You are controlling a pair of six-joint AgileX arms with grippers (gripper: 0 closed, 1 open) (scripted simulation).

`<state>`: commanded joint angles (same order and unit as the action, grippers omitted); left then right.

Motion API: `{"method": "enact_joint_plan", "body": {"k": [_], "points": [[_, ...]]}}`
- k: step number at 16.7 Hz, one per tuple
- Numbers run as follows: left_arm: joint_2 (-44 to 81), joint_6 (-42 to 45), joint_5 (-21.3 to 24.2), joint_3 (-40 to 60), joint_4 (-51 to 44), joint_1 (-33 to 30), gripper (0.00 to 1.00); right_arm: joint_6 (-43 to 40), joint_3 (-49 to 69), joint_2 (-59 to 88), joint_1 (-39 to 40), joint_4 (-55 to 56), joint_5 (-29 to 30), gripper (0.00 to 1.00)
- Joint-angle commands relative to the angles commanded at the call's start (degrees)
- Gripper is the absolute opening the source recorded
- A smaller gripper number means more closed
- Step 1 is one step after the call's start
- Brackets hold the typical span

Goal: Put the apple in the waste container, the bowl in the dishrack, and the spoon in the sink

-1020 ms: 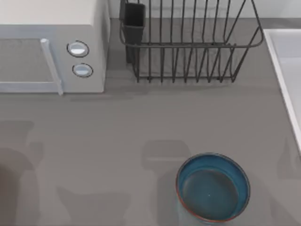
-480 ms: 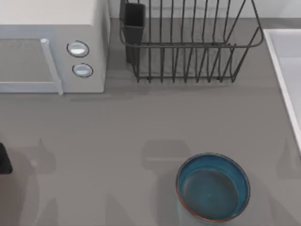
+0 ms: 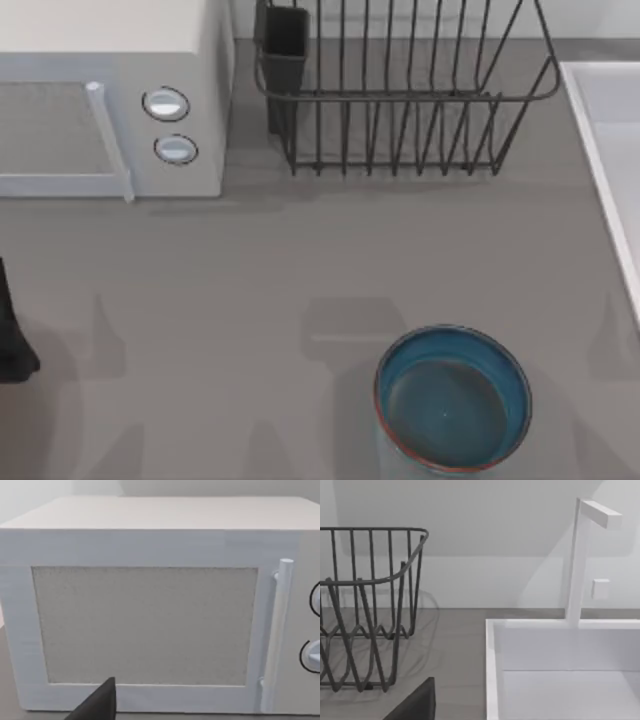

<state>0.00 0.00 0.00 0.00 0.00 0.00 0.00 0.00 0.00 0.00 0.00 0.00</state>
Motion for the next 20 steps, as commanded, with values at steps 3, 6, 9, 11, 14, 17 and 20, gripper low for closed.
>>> {"method": "enact_joint_plan", "body": {"k": [3,6,9,11,14,17,20], "points": [[0.0,0.0,0.0,0.0,0.0,0.0,1.0,0.02,0.05,0.05,0.02,-0.04,0.0,1.0],[0.0,0.0,0.0,0.0,0.0,0.0,1.0,1.85,3.58,3.72,1.76,-3.49,0.11,1.0],[0.0,0.0,0.0,0.0,0.0,0.0,1.0,5.84,11.71,12.77,5.79,-11.29,0.1,1.0],[0.0,0.0,0.0,0.0,0.0,0.0,1.0,9.31,18.62,21.67,9.3,-18.21,0.01,1.0],[0.0,0.0,0.0,0.0,0.0,0.0,1.0,15.23,29.95,38.38,15.13,-30.13,-0.18,1.0],[0.0,0.0,0.0,0.0,0.0,0.0,1.0,21.3,41.22,56.09,20.91,-42.27,-0.39,1.0],[0.0,0.0,0.0,0.0,0.0,0.0,1.0,26.74,51.66,70.81,26.13,-52.89,-0.46,1.0]]}}
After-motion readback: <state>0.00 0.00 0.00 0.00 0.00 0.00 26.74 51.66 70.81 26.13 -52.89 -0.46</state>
